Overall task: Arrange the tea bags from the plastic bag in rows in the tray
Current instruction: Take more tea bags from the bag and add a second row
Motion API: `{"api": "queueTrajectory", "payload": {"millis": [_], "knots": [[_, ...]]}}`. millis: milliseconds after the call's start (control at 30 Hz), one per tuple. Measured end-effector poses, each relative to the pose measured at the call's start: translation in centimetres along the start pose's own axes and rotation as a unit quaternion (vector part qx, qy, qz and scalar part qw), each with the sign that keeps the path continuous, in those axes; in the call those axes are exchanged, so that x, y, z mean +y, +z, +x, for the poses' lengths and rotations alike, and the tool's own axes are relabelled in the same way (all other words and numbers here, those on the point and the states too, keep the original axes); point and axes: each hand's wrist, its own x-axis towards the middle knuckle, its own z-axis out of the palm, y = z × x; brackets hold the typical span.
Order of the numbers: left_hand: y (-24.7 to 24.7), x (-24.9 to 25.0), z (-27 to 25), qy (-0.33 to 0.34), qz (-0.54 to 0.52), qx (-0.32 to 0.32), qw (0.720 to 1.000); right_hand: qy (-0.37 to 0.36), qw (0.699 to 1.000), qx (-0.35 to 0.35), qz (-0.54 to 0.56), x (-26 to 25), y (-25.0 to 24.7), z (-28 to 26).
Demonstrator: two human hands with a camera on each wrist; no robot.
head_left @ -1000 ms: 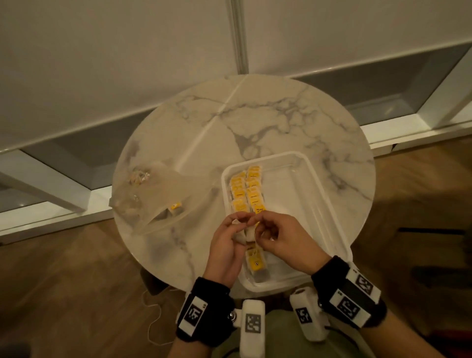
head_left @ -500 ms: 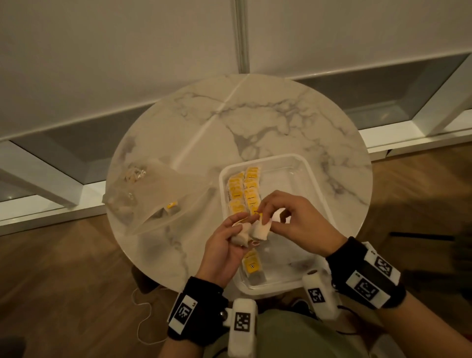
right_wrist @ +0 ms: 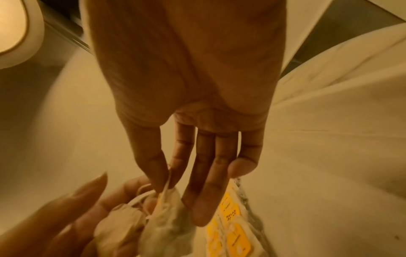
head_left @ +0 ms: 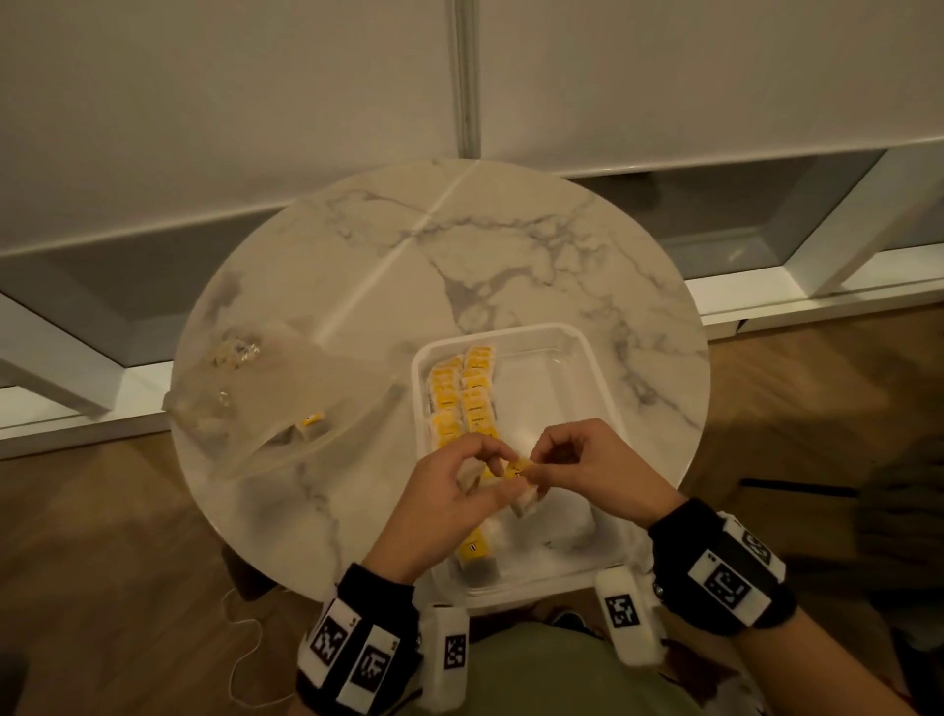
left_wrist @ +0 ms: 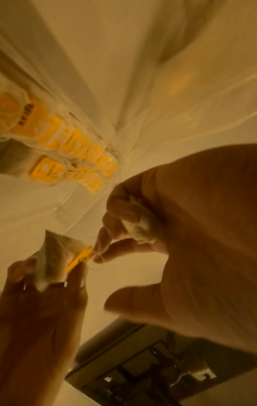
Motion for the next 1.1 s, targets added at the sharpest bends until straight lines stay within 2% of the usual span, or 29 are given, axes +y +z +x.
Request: {"api": "queueTrajectory", "payload": {"millis": [33, 167, 367, 500, 633, 733, 933, 1100], "knots": [[0.1, 0.1, 0.2, -0.003, 0.021, -0.010, 1.000, 0.002, 1.000, -0.005, 0.011, 0.1, 0.1, 0.1], [0.1, 0.1, 1.3, 0.007, 0.063, 0.038, 0.997, -0.001, 1.000, -0.017, 0.015, 0.1, -0.1, 0.4], [0.1, 0.3, 2.5, -0.017, 0.083, 0.025, 0.996, -0.019, 0.999, -0.021, 0.019, -0.2, -1.2, 0.4], [0.6, 1.0, 2.9, -0.021, 0.000, 0.036, 0.999, -0.030, 0.999, -0.004, 0.026, -0.4, -1.6, 0.2], [1.5, 1.6, 3.4, -0.023, -0.087, 0.116, 0.989, -0.043, 0.997, -0.005, 0.065, -0.5, -1.1, 0.0], [1.6, 1.2, 3.5, -0.020, -0.077, 0.138, 0.987, -0.043, 0.995, 0.006, 0.087, -0.3, -0.6, 0.1], [1.0, 0.8, 3.6, -0.055, -0.053, 0.098, 0.992, -0.029, 0.998, -0.031, 0.045, 0.0, -0.8, 0.3], [0.7, 1.2, 3.7, -0.051, -0.056, 0.115, 0.990, -0.018, 0.998, -0.026, 0.049, -0.4, -0.8, 0.2]]}}
